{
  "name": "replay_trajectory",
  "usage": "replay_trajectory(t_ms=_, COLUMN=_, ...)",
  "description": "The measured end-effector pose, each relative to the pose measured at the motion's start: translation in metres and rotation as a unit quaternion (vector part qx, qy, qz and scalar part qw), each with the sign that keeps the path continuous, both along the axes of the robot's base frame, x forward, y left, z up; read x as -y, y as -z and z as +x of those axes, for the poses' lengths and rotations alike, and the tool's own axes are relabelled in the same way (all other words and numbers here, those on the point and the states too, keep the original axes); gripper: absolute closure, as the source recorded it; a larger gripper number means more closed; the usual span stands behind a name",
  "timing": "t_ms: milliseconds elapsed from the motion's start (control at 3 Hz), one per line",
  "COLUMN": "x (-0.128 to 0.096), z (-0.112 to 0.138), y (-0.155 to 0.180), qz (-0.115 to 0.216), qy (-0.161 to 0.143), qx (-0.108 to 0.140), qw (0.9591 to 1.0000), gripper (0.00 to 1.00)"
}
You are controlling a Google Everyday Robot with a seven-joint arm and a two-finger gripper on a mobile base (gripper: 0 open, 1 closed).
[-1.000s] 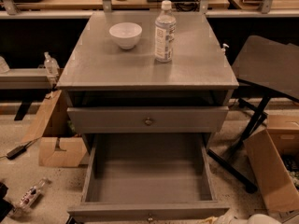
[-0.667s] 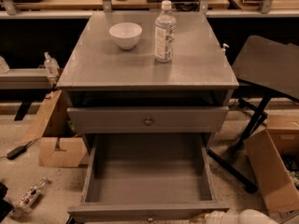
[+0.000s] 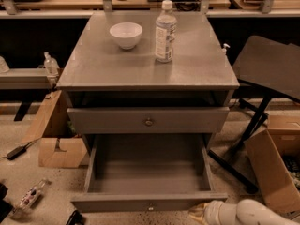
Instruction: Close middle drawer
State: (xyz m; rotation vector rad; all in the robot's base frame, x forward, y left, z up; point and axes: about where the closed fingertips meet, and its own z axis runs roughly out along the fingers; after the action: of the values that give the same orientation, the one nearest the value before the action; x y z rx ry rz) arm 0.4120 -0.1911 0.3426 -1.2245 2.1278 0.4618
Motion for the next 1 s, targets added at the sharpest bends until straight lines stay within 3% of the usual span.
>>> replay_trajectory(t_ms=333, x=0.002, z=0.019, y=-0.004, qz=-0.003, qy=-0.001, qx=0.014, qw=0.9999, gripper=1.0)
replay_trajectory(t_ms=667, x=0.006, z=0.059, y=-0.012, qz=-0.008, qy=-0.003, qx=0.041, qw=0.9991, gripper=1.0)
replay_trajectory(t_ms=1000, x=0.005, z=0.057, y=-0.012, qz=-0.008, qy=-0.003, qx=0.041, qw=0.9991, gripper=1.0)
